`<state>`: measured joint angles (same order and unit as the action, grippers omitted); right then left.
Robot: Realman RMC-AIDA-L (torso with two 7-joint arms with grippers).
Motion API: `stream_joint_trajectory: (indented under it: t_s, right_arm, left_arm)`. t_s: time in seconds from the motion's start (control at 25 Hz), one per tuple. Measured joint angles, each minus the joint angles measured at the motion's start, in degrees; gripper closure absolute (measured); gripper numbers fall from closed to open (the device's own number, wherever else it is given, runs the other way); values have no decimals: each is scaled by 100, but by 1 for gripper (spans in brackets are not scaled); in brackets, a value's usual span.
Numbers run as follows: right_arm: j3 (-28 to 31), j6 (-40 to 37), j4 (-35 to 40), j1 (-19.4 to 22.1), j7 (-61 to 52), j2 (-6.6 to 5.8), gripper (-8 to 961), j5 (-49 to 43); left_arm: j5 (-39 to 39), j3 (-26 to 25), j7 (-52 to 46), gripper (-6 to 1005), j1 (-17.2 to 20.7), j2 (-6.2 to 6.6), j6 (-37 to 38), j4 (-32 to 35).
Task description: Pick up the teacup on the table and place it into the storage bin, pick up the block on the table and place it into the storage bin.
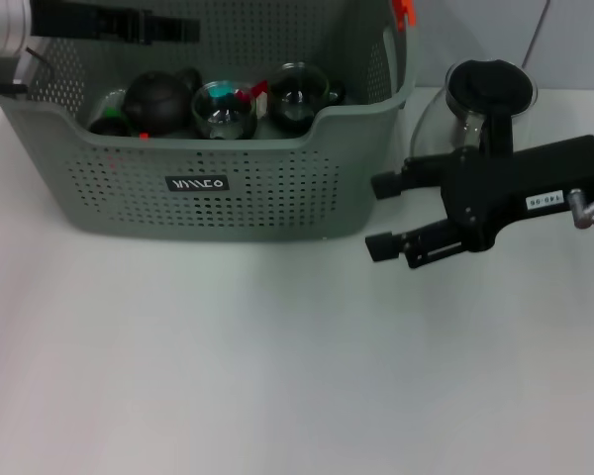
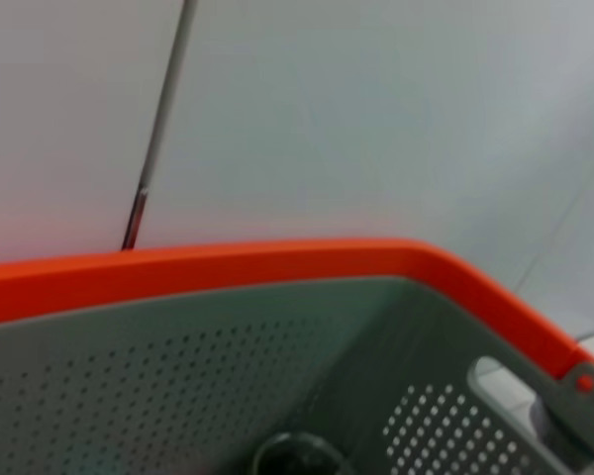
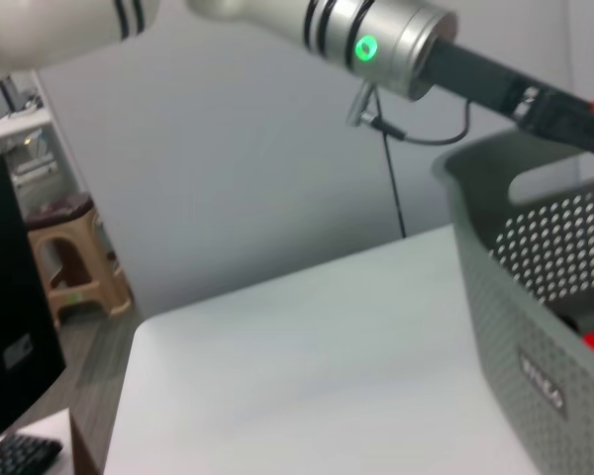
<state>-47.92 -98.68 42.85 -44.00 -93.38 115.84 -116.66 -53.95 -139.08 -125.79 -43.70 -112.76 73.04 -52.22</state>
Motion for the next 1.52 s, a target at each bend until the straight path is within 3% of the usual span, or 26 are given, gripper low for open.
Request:
stream_joint_trajectory:
  t_s: [0.12, 0.28, 0.52, 0.64, 0.72, 0.96, 1.12, 1.36, 1.52]
  right_arm:
    - [173, 5, 9, 37, 23, -9, 9, 157]
    - [477, 37, -12, 126, 35, -6, 9, 506]
    - [588, 42, -19, 363, 141, 174, 9, 1030]
    - [590, 35, -29, 406, 225, 229, 9, 1137]
    - [580, 28, -37, 411, 249, 259, 9, 1163]
    - [559, -88, 8, 405, 251, 293, 9, 1166]
    - [583, -175, 5, 440, 386, 269, 9, 1170]
    - [506, 177, -43, 505, 720, 325, 9, 957]
    - [362, 380, -63, 489, 813, 395, 9, 788]
  left_arm:
    - [-469, -45, 137, 623, 311, -193, 246, -584]
    - [-1600, -67, 528, 433, 929, -531, 776, -1355]
    - [-2806, -76, 985, 165, 1633, -693, 1814, -1482]
    - [-3132, -76, 1381, 89, 1964, -803, 2171, -1437]
    - [-3193, -75, 1604, 89, 2172, -878, 2360, -1423]
    - [-3197, -174, 2122, 89, 2500, -912, 2936, -1282]
    - [-3150, -404, 2532, 89, 2622, -860, 3187, -970]
    - [-3145, -693, 3437, 89, 2634, -576, 3769, 123]
    - [-3006, -701, 3768, 89, 2652, -524, 3831, 410]
